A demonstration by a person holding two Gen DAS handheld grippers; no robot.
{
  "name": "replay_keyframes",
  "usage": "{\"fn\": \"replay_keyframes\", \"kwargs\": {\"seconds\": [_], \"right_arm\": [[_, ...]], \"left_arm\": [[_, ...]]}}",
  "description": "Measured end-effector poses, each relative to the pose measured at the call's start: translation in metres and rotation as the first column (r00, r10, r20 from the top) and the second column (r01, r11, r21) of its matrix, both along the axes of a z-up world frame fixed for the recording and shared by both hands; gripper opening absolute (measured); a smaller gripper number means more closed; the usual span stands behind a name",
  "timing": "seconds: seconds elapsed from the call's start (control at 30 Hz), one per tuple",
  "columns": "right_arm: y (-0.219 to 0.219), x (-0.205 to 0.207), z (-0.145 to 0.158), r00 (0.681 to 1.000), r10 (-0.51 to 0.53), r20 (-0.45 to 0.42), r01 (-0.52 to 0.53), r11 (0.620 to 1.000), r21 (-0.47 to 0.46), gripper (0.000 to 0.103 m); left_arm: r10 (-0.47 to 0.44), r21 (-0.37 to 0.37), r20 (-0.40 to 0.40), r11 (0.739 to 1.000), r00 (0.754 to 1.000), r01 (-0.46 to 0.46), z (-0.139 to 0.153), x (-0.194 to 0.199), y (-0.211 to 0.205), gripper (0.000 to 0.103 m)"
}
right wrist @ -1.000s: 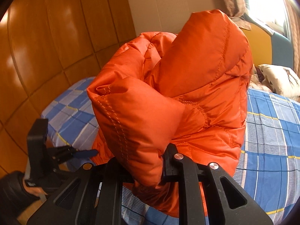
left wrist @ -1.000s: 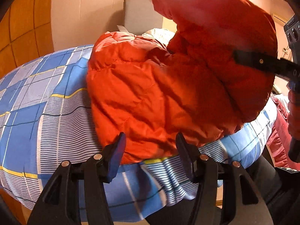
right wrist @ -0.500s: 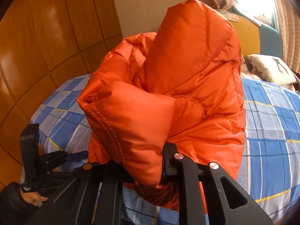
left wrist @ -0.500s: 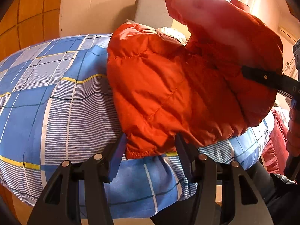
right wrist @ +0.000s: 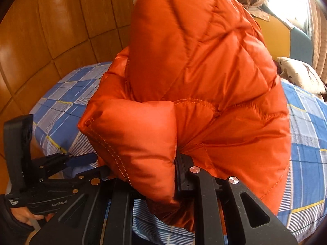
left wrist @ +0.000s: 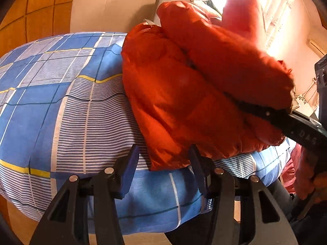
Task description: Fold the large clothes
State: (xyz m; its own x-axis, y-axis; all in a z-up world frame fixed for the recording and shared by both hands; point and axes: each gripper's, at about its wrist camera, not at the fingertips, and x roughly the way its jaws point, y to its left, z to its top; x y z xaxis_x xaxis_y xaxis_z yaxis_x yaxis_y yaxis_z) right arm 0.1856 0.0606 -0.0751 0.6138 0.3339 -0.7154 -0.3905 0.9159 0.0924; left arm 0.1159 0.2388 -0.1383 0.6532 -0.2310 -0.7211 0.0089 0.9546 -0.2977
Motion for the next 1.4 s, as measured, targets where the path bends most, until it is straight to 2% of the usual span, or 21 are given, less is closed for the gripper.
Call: {"fn": "replay_keyframes", "kwargs": {"seconds": [0.3, 0.53, 0.77, 1.07, 1.27, 1.4], "right_arm": [[0.019, -0.003, -0.015, 0.993, -0.119, 0.004, 0.119, 0.993, 0.004, 0.016], [0.028, -0.001, -0.029, 0.985, -0.172, 0.003, 0.172, 0.985, 0.021, 0.016], [0.029, -0.011, -0.033, 0.968, -0.245, 0.053, 0.244, 0.969, 0.028, 0.016], [0.036, -0.021, -0.042, 0.951, -0.277, 0.135, 0.277, 0.961, 0.021, 0.016], [0.046, -0.022, -0.051, 0.955, -0.245, 0.169, 0.247, 0.969, 0.013, 0.016], [0.045, -0.022, -0.051, 0.957, -0.227, 0.181, 0.229, 0.973, 0.008, 0.016]], "left_arm": [[0.004, -0.015, -0.003, 1.0, 1.0, -0.004, 0.0, 0.002, 0.016, 0.049], [0.031, -0.026, -0.005, 0.999, 1.0, -0.031, 0.002, -0.001, 0.03, 0.047], [0.024, 0.034, 0.003, 0.999, 1.0, -0.024, 0.012, -0.007, 0.03, 0.047], [-0.039, 0.128, 0.007, 0.991, 0.999, 0.038, 0.028, 0.0, 0.027, 0.047], [-0.083, 0.181, 0.0, 0.98, 0.997, 0.082, 0.031, 0.006, 0.02, 0.047], [-0.113, 0.183, -0.006, 0.977, 0.994, 0.112, 0.034, 0.011, 0.017, 0.048]]}}
